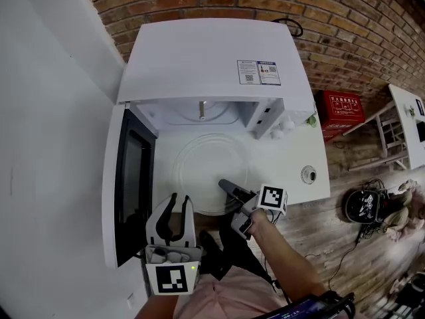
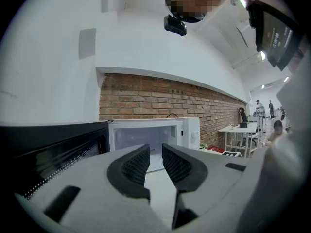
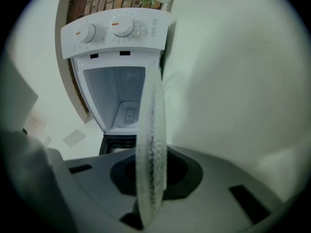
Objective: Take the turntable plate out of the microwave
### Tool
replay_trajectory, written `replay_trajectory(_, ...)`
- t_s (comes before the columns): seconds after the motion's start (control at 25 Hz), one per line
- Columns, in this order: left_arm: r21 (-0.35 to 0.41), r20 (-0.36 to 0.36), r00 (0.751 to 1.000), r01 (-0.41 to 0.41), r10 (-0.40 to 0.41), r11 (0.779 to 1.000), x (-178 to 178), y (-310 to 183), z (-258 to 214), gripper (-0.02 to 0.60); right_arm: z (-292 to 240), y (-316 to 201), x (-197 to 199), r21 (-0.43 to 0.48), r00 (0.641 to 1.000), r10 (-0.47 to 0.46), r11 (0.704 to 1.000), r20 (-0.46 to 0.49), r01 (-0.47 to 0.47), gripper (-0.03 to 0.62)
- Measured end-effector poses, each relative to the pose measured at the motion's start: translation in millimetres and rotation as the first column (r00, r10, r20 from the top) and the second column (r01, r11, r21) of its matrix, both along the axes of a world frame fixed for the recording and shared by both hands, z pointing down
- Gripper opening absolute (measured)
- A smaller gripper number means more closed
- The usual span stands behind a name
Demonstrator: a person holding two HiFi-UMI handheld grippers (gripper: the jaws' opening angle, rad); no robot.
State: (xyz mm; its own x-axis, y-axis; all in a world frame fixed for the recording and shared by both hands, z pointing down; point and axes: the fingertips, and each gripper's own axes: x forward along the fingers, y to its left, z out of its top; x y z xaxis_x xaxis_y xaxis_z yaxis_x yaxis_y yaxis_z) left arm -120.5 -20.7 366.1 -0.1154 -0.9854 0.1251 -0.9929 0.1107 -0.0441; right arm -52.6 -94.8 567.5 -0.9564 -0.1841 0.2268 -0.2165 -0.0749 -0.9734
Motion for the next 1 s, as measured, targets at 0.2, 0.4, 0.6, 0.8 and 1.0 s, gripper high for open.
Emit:
replay_trajectory(0.2, -0.002, 0.0, 1.0, 0.006, -0.006, 1.0, 0.4, -0.7, -0.1, 0.083, 0.2, 1.5, 1.6, 0.001, 0.999, -0.002, 1.0, -0.04, 0.002, 0.031)
replay_trajectory(0.4, 0.016, 0.003, 1.0, 0.005, -0.005, 1.0, 2.7, -3.2, -2.7, 0.083, -1.1, -0.5, -1.5, 0.024, 1.0, -0.007, 1.0, 0.003, 0.007, 0.031)
replay_trajectory(0.6, 0.01, 0.0, 1.0, 0.008, -0.008, 1.0, 1.9, -2.6, -1.6, 0.083, -0.5, -1.6, -1.1, 0.026, 1.0, -0.003, 1.0, 0.0, 0.003, 0.031)
replay_trajectory(0.8, 0.006, 0.005, 1.0, 0.008, -0.008, 1.0, 1.2, -2.6, -2.9, 0.083, -1.2, -0.2, -0.9, 0.018, 1.0, -0.003, 1.0, -0.006, 0.003, 0.031)
replay_trajectory(1.0, 0.003, 0.001, 1.0, 0.009, -0.009, 1.0, 1.8, -3.7, -3.0, 0.083, -1.9, -1.1, -1.1, 0.024, 1.0, -0.006, 1.0, 0.004, 0.006, 0.031)
